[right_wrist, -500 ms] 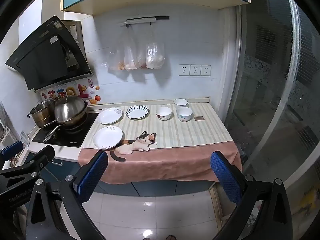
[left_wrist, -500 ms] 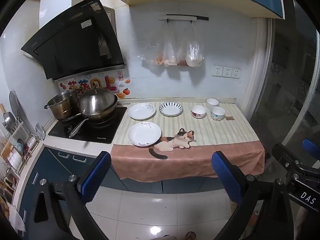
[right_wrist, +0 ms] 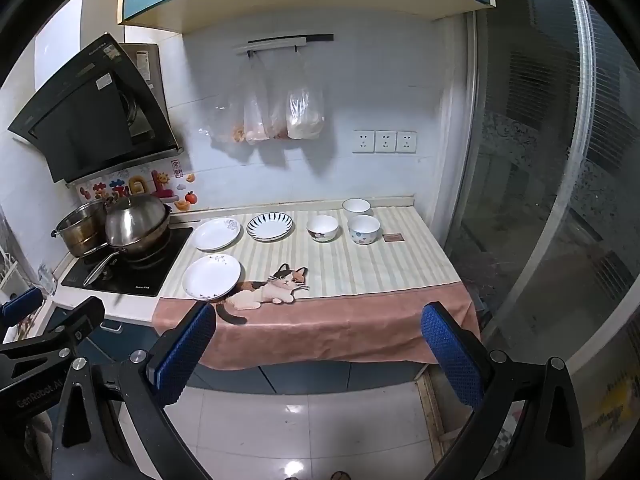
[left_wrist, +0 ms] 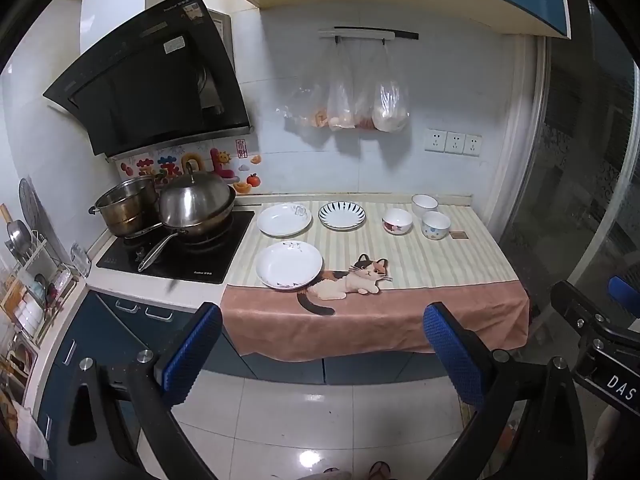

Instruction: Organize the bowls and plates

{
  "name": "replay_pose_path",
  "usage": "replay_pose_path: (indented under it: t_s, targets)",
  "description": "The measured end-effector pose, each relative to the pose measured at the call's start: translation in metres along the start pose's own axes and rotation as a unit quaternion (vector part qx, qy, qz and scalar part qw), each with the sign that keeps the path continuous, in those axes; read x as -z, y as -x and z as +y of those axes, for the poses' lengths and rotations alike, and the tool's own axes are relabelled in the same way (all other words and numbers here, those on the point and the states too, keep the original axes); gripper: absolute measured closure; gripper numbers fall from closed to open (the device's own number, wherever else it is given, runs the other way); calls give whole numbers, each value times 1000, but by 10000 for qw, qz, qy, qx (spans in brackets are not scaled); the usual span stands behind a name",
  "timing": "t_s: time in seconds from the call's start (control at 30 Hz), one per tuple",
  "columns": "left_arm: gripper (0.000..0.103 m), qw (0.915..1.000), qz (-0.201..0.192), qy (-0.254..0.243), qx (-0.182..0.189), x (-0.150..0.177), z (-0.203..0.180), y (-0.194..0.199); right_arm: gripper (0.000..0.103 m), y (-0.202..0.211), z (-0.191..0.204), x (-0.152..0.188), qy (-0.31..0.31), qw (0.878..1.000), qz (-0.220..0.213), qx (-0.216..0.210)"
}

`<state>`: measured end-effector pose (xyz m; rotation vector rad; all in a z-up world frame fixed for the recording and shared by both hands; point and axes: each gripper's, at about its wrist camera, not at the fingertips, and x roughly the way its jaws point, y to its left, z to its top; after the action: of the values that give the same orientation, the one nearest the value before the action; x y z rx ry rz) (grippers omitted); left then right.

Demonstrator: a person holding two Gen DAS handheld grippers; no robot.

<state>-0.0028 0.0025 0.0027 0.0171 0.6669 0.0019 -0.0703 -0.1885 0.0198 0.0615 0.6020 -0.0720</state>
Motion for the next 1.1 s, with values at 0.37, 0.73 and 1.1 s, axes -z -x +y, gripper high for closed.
replay_pose_path:
  t_s: [0.37, 0.73, 1.1]
  targets:
    - [0, 10000, -37, -6, -10, 2, -1, -3, 0, 5, -5, -1, -54, 10000, -20, 10]
    - [0, 10000, -36, -11, -23, -1, -3, -2, 0, 5, -8, -1, -66, 10000, -60, 13]
    - [0, 9999, -85, -27, -53, -5, -8, 5, 0, 11, -11, 0, -85, 9999, -90, -26]
